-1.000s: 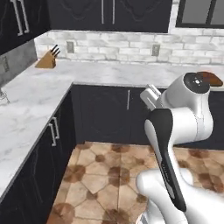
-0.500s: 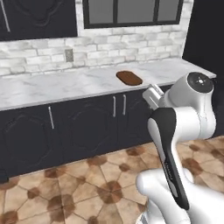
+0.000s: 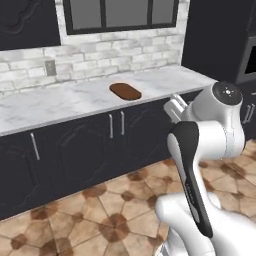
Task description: Move the cutting board and knife to the sink. Then move spray from the cabinet to the counter.
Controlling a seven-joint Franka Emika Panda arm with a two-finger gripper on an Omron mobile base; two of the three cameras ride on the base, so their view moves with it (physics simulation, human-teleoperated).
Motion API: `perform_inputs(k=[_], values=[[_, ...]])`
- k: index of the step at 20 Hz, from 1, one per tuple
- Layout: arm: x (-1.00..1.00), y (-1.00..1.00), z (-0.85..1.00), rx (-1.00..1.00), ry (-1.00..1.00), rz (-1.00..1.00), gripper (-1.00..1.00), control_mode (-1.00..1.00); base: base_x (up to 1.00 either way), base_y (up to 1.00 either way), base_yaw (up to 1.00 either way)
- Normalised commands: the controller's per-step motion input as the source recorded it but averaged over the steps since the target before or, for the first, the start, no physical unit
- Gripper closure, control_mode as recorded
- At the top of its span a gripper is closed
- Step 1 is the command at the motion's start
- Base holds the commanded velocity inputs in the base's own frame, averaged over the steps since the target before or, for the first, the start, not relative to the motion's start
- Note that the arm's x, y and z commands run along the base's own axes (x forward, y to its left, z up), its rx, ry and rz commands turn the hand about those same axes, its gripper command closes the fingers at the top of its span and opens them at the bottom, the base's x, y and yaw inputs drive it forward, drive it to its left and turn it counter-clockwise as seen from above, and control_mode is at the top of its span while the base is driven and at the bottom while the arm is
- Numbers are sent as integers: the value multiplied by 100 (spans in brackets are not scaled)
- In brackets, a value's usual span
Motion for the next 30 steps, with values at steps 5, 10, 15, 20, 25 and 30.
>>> perform_inputs(k=[5, 10, 15, 20, 25, 30], values=[[0, 0, 0, 0, 0, 0, -100, 100, 100, -30, -4], [0, 0, 0, 0, 0, 0, -100, 100, 100, -5, 0], [0, 0, 0, 0, 0, 0, -100, 100, 100, 19, 0], [0, 0, 0, 0, 0, 0, -100, 100, 100, -17, 0], [0, 0, 0, 0, 0, 0, -100, 100, 100, -57, 13], [0, 0, 0, 0, 0, 0, -100, 100, 80, -61, 20]])
